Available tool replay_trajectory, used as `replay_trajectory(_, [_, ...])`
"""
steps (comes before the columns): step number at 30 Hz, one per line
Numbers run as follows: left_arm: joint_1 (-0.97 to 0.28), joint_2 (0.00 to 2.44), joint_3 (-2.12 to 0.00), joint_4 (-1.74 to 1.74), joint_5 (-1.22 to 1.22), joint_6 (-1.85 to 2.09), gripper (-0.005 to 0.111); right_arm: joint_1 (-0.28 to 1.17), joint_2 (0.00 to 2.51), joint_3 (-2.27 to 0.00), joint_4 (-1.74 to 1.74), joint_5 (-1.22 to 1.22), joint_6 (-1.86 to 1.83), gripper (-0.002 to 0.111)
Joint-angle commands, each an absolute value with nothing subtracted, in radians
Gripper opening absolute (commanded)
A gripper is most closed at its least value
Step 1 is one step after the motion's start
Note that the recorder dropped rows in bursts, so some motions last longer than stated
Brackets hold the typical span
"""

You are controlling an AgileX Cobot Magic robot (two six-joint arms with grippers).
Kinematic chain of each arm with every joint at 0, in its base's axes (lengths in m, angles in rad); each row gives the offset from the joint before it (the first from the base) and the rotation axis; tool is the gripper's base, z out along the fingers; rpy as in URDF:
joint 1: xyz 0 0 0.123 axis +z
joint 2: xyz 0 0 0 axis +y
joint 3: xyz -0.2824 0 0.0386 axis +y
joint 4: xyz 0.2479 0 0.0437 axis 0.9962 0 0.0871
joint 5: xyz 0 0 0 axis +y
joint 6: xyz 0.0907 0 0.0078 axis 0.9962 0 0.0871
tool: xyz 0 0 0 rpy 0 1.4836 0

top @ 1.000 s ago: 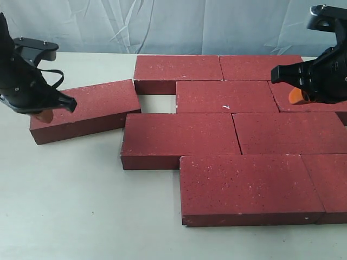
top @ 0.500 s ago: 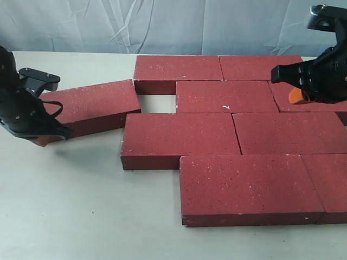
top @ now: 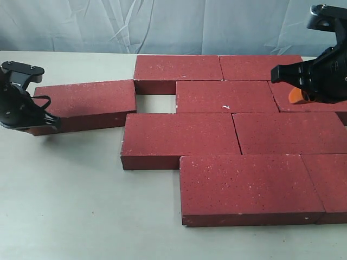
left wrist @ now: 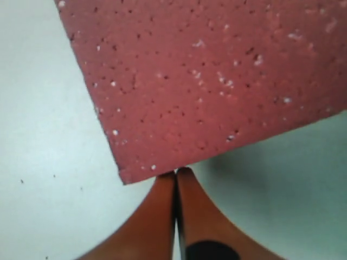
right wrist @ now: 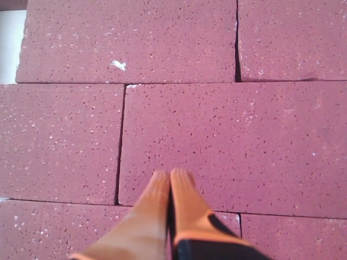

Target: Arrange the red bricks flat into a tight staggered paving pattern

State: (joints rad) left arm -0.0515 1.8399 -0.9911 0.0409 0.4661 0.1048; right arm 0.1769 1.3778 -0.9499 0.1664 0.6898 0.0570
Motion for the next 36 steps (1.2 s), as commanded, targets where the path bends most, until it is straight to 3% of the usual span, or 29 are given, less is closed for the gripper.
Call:
replay_trajectory(1, [-0.051, 1.844, -0.986, 0.067, 0.385, 0.106, 0.0, 0.171, 1.377, -0.947, 0.165, 0.677, 0.054, -0.001])
replay_trajectory(17, [-0.051, 1.844, -0.986, 0.125, 0.318, 0.106, 0.0, 0.171, 1.377, -0.947, 0.165, 0.675, 0.054, -0.001])
replay_trajectory(29, [-0.053, 1.705, -1.009, -0.047, 0.374, 0.104, 0.0, 0.171, 1.377, -0.947, 0.167, 0.675, 0.054, -0.001])
replay_trajectory(36, [-0.115, 1.735, -1.066, -0.096, 0.354, 0.104, 0.0, 0.171, 1.377, -0.947, 0.169, 0.675, 0.054, -0.001])
